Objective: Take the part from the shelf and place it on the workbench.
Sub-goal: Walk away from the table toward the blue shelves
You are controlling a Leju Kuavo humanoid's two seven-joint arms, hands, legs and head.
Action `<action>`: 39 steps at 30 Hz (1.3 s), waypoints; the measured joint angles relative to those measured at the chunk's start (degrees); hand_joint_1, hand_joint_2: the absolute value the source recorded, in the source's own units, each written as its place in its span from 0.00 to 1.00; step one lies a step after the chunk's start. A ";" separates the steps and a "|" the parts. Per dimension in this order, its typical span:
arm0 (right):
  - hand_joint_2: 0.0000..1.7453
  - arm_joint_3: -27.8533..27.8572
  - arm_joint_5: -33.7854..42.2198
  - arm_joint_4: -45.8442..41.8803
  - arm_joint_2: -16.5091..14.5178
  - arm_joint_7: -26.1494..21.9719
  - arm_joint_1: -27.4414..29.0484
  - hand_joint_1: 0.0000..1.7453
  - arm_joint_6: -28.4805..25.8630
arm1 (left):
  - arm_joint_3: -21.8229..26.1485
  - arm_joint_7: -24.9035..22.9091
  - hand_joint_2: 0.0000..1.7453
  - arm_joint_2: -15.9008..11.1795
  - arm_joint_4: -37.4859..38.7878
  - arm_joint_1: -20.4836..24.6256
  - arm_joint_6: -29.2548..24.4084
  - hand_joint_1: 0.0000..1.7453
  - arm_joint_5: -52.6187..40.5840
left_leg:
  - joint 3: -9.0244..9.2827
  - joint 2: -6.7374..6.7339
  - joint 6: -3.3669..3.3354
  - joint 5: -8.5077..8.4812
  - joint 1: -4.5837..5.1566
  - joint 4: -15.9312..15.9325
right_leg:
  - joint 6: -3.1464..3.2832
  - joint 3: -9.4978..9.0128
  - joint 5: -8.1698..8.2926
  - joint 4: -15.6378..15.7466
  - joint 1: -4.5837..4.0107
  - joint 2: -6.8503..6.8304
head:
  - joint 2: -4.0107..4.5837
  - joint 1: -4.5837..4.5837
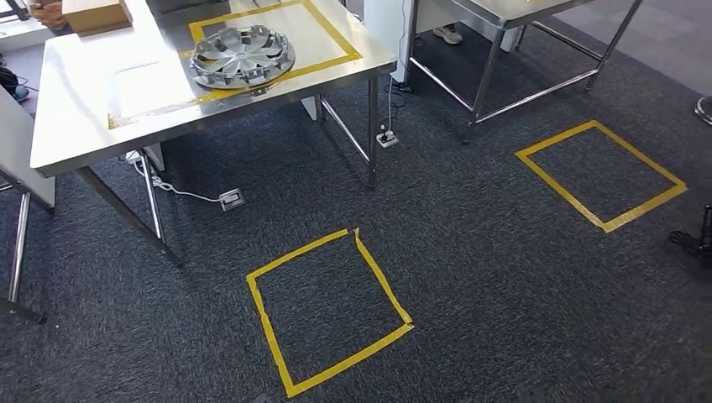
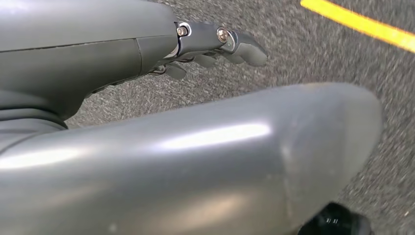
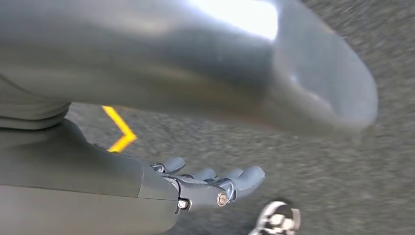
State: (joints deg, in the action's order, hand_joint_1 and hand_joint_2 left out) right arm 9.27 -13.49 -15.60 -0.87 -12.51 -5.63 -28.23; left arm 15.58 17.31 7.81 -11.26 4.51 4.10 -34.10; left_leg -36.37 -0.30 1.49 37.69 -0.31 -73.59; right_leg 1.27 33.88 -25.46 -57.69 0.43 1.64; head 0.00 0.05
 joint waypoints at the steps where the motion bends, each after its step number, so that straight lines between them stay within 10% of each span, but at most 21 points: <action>1: 0.00 0.00 -0.20 0.49 0.00 0.38 0.07 0.00 0.19 | 0.00 -0.06 0.00 -0.03 0.02 -0.07 -0.01 0.00 -0.01 | -0.13 0.16 0.00 -0.77 -0.01 -0.01 | -0.02 0.00 0.01 -0.07 -0.01 0.88 | 0.00 0.03; 5: 0.00 -0.55 -2.73 1.78 -0.04 3.86 0.24 0.00 2.31 | 0.00 -0.55 0.00 -0.16 0.02 -0.01 0.01 0.00 -0.49 | 5.42 3.77 -0.29 -7.79 -0.35 13.10 | -0.72 0.23 0.05 -0.64 -0.02 4.11 | 0.00 0.11; 9: 0.00 -2.46 -5.85 2.65 -0.14 6.12 1.07 0.00 4.32 | 0.01 -1.55 0.00 -0.26 0.00 0.33 0.20 0.00 -1.56 | 6.31 3.43 -1.36 -8.48 -0.18 15.49 | -2.35 0.94 0.44 -0.66 0.23 5.97 | 0.00 0.11; 13: 0.00 -4.18 -7.33 2.99 -0.34 6.98 1.34 0.00 5.11 | 0.02 -2.30 0.00 -0.34 -0.04 0.53 0.66 0.00 -1.99 | 6.43 0.28 -2.56 -8.98 -0.23 16.04 | -3.40 5.41 -4.66 -9.62 0.12 0.21 | 0.00 -0.60; 16: 0.00 -4.88 -7.64 3.09 -0.40 7.17 1.42 0.00 5.37 | 0.02 -2.66 0.00 -0.39 -0.02 0.50 0.79 0.00 -2.21 | 6.33 -2.36 -2.60 -8.79 -0.13 15.91 | -3.92 8.70 -6.94 -16.76 0.41 -1.28 | 0.00 -0.69; 20: 0.00 -5.54 -8.11 3.16 -0.42 7.19 1.48 0.00 5.51 | 0.02 -2.89 1.00 -0.36 -0.03 0.69 0.96 0.00 -2.29 | 6.58 -5.11 -1.88 -8.19 0.07 15.62 | -3.21 1.35 -1.57 -3.92 0.25 -4.36 | 0.00 -0.73; 24: 0.00 -5.84 -8.64 3.22 -0.49 7.06 1.65 0.00 5.89 | 0.02 -2.94 1.00 -0.31 -0.13 0.96 1.15 0.00 -2.29 | 7.36 -6.85 -0.54 -7.66 0.21 15.84 | -1.44 -0.23 -0.96 -0.71 -0.16 -4.02 | 0.00 -0.63; 26: 0.00 -5.99 -8.90 3.30 -0.54 7.20 1.66 0.00 6.21 | 0.02 -2.92 1.00 -0.31 -0.23 1.02 1.18 0.00 -2.28 | 7.02 -4.87 0.10 -6.22 0.01 14.08 | -0.64 -0.35 -0.59 -0.29 0.15 -2.89 | 0.00 -0.47; 30: 0.00 -6.62 -9.13 3.33 -0.60 7.32 1.33 0.00 6.48 | 0.02 -2.91 1.00 -0.43 -0.23 0.67 1.19 0.00 -2.23 | 0.78 -0.04 0.70 0.09 -0.25 0.74 | 0.05 -0.14 -0.27 -0.15 0.32 -0.17 | 0.00 0.09; 33: 0.00 -6.85 -9.17 3.39 -0.61 7.51 1.44 0.00 6.55 | 0.02 -2.92 1.00 -0.47 -0.20 0.47 1.18 0.00 -2.20 | 1.60 0.56 0.73 -3.50 -0.40 3.59 | -0.16 -0.12 -0.21 -0.33 0.37 2.27 | 0.00 0.15; 37: 0.00 -7.12 -9.67 3.40 -0.63 8.05 1.25 0.00 6.72 | 0.02 -2.93 0.00 -0.55 -0.13 0.53 1.12 0.00 -1.97 | 6.24 4.58 0.16 -7.93 -0.84 14.98 | -1.47 0.59 -0.13 -0.96 0.36 5.08 | 0.00 0.19; 39: 0.00 -7.20 -9.92 3.42 -0.63 8.15 1.40 0.00 6.86 | 0.02 -2.94 0.00 -0.52 -0.11 0.56 1.04 0.00 -1.86 | 6.29 3.70 -0.69 -7.94 -0.64 15.20 | -2.39 0.97 0.17 -0.84 0.55 6.17 | 0.00 0.11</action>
State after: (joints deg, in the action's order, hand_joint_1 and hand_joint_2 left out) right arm 2.07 -23.41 -12.17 -1.51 -4.35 -4.23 -21.37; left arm 15.61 14.37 7.29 -11.37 5.07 5.14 -35.96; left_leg -30.07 3.40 0.80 29.76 -0.94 -58.39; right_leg -1.12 34.85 -25.29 -58.53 0.98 7.82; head 0.00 0.16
